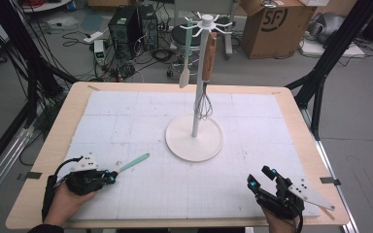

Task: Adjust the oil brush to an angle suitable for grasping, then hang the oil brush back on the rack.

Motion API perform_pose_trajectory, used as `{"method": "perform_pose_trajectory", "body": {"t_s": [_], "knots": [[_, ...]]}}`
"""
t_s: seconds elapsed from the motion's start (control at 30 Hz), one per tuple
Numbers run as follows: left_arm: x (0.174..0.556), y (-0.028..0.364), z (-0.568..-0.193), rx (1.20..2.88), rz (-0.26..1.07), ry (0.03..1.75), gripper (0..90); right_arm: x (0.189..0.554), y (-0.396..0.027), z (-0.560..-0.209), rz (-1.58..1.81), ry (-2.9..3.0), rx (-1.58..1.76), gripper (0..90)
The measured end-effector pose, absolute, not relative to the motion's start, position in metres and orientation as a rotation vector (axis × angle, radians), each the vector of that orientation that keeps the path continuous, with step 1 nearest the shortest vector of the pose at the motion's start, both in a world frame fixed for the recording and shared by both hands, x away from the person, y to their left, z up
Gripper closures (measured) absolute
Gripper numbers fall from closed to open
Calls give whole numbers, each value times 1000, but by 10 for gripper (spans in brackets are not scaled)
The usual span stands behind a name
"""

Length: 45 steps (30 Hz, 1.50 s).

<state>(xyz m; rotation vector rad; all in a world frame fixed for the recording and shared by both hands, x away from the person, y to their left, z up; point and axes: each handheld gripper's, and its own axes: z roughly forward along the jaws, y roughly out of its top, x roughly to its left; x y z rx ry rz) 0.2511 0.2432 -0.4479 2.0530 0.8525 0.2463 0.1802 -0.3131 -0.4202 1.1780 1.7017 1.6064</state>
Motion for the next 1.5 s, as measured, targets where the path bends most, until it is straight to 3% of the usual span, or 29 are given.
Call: {"method": "perform_pose_trajectory", "body": {"t_s": [0.13,0.37,0.8,1.07,1.5], "knots": [[250,242,-443,2024,240,805,450,179,-312,-420,1607,1702,1168,347],[252,246,-440,1980,239,848,359,179,-313,-419,1625,1694,1170,363],[255,250,-434,2000,329,847,355,177,-314,-419,1640,1687,1169,363],[263,250,-431,2013,290,890,309,177,-314,-419,1636,1686,1170,363],[271,240,-442,2117,237,910,347,177,-313,-419,1628,1692,1168,364]]}}
